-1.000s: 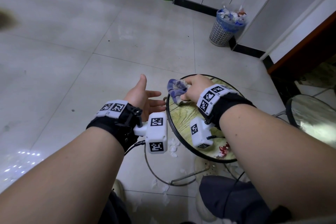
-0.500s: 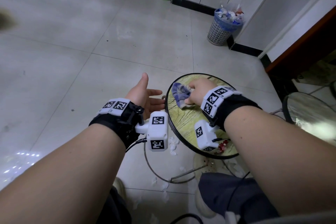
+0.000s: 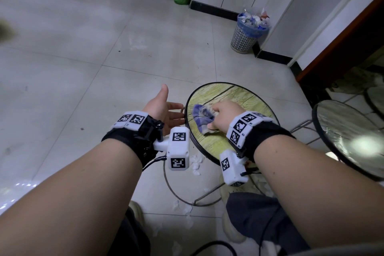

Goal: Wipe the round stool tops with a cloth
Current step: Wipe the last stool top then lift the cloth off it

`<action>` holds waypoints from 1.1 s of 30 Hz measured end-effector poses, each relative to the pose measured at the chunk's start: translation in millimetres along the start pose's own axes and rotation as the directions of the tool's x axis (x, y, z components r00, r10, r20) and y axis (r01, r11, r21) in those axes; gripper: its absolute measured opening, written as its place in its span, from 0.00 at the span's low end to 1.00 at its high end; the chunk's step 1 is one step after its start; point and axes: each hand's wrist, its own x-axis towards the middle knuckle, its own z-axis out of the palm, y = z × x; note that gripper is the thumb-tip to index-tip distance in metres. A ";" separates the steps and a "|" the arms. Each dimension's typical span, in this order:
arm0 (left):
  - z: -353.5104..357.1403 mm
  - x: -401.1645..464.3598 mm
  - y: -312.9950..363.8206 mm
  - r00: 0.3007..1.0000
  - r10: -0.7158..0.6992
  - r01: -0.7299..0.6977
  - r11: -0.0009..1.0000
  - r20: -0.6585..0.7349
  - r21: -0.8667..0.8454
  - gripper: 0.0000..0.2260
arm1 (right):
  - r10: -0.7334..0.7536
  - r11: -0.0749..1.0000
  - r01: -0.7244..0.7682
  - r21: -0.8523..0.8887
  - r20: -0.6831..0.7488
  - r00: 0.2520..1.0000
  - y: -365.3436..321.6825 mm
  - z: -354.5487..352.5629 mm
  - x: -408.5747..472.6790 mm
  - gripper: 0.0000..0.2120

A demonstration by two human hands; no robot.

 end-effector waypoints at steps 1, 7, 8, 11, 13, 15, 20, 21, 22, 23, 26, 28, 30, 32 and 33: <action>-0.4 -0.7 -0.8 1.000 0.000 0.000 1.000 -0.001 0.009 0.33 | 0.001 1.000 -0.001 0.001 0.004 1.000 0.3 0.3 -2.2 0.15; 0.7 -5.9 -6.1 1.000 0.003 -0.003 0.997 0.006 0.073 0.33 | 0.033 0.999 -0.033 0.038 -0.003 0.999 7.4 7.4 -13.5 0.11; 1.1 -7.1 -7.6 1.000 0.003 -0.003 0.996 0.005 0.084 0.32 | 0.036 0.998 -0.036 0.045 0.005 0.999 9.3 8.9 -15.9 0.16; 0.0 -6.1 -13.8 1.000 0.014 -0.013 0.993 -0.010 0.113 0.33 | 0.022 0.998 -0.021 0.065 -0.016 1.000 11.7 12.2 -23.2 0.04; -0.8 -5.0 -19.9 0.999 0.027 -0.023 0.991 -0.028 0.134 0.34 | 0.019 0.998 -0.018 0.066 -0.016 1.000 13.2 14.0 -28.8 0.15; -0.7 -4.9 -24.9 0.999 0.032 -0.026 0.989 -0.040 0.144 0.34 | 0.008 0.999 -0.006 0.053 -0.027 1.000 13.8 15.2 -33.5 0.16; 3.2 -9.7 -31.9 0.998 0.034 -0.028 0.992 -0.049 0.123 0.33 | 0.009 0.998 -0.008 0.063 -0.014 1.000 15.7 18.4 -45.0 0.19; 4.3 -11.0 -32.9 0.998 0.037 -0.031 0.993 -0.052 0.118 0.33 | 0.011 0.997 -0.011 0.073 -0.009 1.000 16.1 18.4 -47.3 0.21; 5.1 -12.1 -33.9 0.998 0.039 -0.032 0.993 -0.056 0.118 0.33 | 0.012 0.997 -0.011 0.083 -0.006 1.000 16.3 18.5 -49.9 0.22; 6.3 -14.1 -35.4 0.997 0.039 -0.031 0.992 -0.061 0.120 0.33 | 0.013 0.996 -0.012 0.093 -0.008 1.000 17.2 19.2 -52.6 0.23; 9.3 -17.8 -38.7 0.997 0.038 -0.030 0.992 -0.063 0.124 0.33 | 0.016 0.993 -0.014 0.118 -0.009 1.000 18.9 21.1 -58.7 0.25; 11.8 -19.8 -40.2 0.997 0.046 -0.038 0.992 -0.063 0.119 0.33 | 0.019 0.991 -0.018 0.131 -0.009 1.000 20.8 22.8 -61.9 0.18; 15.1 -21.2 -40.8 0.996 0.055 -0.048 0.993 -0.065 0.109 0.33 | 0.021 0.993 -0.019 0.121 -0.019 1.000 25.3 25.6 -64.3 0.07; 17.5 -22.3 -41.0 0.996 0.058 -0.051 0.994 -0.073 0.097 0.32 | 0.018 0.993 -0.015 0.119 -0.018 1.000 28.3 28.5 -65.8 0.10; 18.9 -22.8 -40.6 0.995 0.062 -0.054 0.994 -0.076 0.094 0.32 | 0.014 0.994 -0.012 0.111 -0.018 1.000 29.4 28.2 -66.5 0.10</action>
